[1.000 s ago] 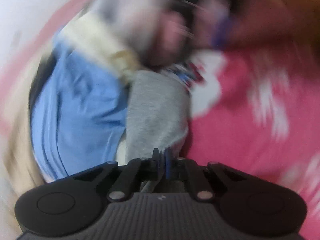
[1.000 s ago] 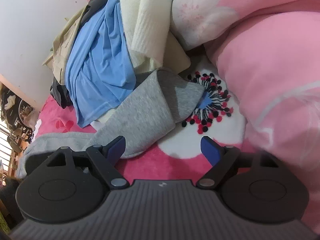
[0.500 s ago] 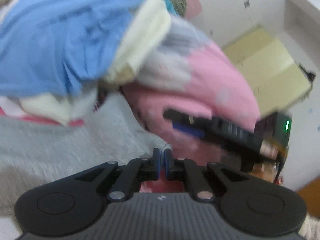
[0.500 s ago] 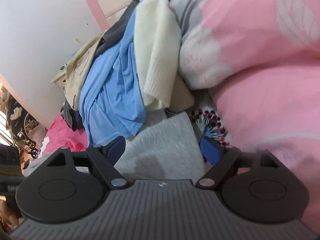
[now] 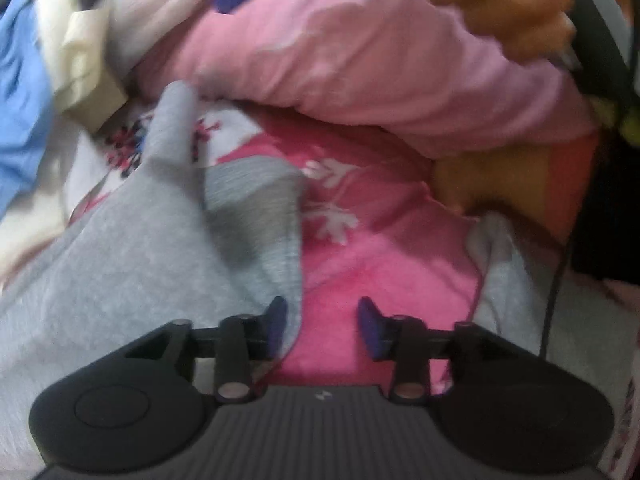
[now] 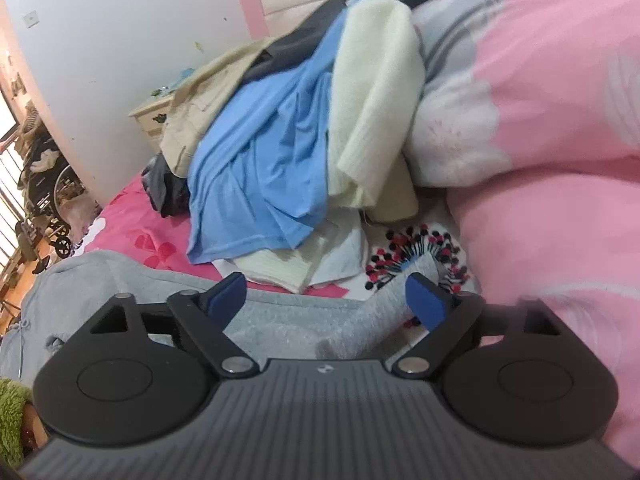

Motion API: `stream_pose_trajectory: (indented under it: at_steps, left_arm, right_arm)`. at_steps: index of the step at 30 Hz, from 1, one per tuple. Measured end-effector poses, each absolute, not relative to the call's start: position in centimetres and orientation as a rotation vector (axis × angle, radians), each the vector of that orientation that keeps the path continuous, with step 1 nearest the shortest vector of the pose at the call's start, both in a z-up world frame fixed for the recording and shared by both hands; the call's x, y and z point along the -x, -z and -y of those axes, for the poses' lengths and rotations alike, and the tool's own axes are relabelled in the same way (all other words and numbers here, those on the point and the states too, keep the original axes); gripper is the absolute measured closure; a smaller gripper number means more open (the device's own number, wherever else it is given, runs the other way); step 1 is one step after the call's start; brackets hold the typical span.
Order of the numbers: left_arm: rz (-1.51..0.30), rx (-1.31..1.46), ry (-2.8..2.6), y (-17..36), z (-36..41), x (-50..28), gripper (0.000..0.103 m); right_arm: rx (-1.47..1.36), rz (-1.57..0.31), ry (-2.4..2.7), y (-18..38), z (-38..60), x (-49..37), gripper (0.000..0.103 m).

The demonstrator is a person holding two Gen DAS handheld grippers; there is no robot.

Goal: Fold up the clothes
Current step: 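Lay the sleeve down and open the left gripper while the right gripper hovers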

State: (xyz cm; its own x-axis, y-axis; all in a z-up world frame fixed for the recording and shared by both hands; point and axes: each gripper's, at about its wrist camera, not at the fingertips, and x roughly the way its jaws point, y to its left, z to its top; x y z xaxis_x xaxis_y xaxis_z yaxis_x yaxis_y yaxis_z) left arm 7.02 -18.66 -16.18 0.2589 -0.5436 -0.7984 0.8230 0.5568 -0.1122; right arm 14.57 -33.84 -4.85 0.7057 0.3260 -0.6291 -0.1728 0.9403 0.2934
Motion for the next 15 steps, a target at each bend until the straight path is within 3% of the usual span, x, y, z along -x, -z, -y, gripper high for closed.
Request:
stream_pose_trajectory:
  at_steps: [5, 15]
  left_arm:
    - [-0.893, -0.368, 0.944, 15.8, 18.7, -6.7, 0.054]
    - [-0.852, -0.273, 0.922, 12.7, 18.1, -7.4, 0.038]
  right_arm:
    - [-0.217, -0.675, -0.290, 4.0, 33.9, -13.9, 0.001]
    - [-0.232, -0.596, -0.279, 3.0, 33.8, -13.2, 0.001]
